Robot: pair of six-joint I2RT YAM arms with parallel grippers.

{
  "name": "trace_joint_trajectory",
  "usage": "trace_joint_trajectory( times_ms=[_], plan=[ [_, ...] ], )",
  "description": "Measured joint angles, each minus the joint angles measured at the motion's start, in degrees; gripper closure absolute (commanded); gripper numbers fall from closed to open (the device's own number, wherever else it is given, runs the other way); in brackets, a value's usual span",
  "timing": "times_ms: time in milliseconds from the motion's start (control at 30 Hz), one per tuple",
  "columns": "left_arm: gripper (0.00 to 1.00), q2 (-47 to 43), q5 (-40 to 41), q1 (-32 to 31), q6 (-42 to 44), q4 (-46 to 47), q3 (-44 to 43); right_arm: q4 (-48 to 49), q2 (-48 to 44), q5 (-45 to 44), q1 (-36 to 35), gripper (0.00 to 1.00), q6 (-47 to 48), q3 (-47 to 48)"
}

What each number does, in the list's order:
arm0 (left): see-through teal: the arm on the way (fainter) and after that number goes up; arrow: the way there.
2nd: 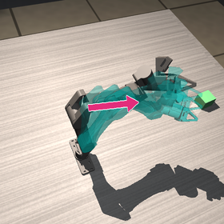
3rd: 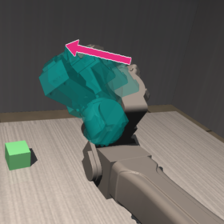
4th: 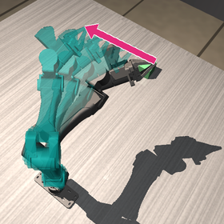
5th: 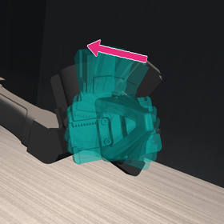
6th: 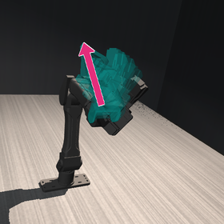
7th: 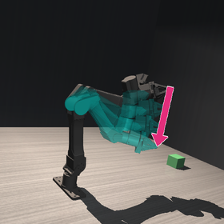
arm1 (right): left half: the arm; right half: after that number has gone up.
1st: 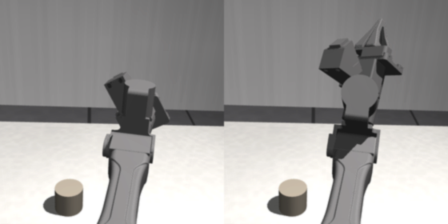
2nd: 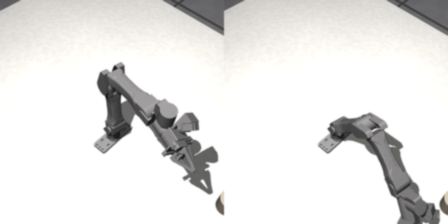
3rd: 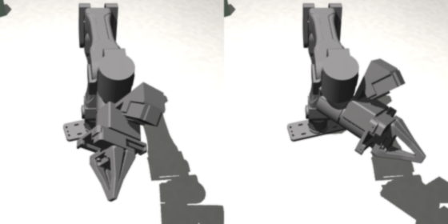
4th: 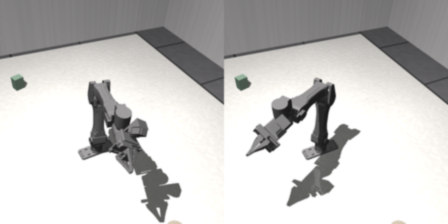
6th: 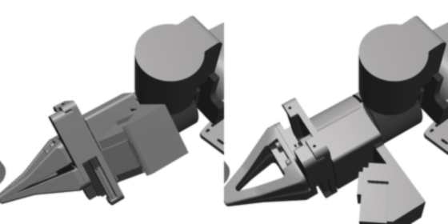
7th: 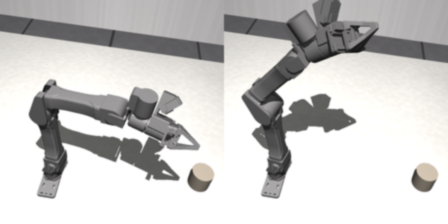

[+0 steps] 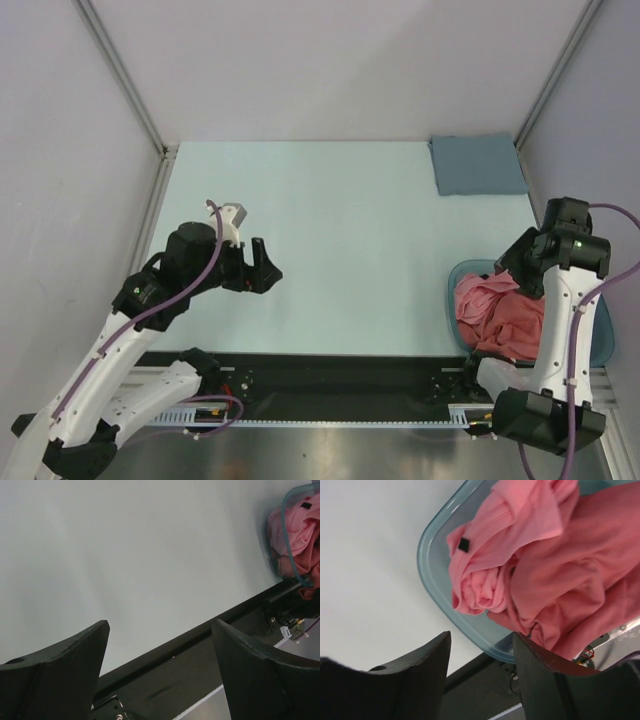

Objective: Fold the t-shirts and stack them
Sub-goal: Grab the tshirt from the pile

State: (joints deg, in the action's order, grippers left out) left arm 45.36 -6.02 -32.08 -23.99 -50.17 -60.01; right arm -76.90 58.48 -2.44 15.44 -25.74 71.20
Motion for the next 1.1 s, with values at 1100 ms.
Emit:
trace_joint_trajectory(
  times_ms=[1100],
  plan=[
    [0.01,-1.20,4.57,-12.44,13.35,2.03,3.93,19.37,23.47,-7.91,11.04,0.71,4.09,-7.87]
  ],
)
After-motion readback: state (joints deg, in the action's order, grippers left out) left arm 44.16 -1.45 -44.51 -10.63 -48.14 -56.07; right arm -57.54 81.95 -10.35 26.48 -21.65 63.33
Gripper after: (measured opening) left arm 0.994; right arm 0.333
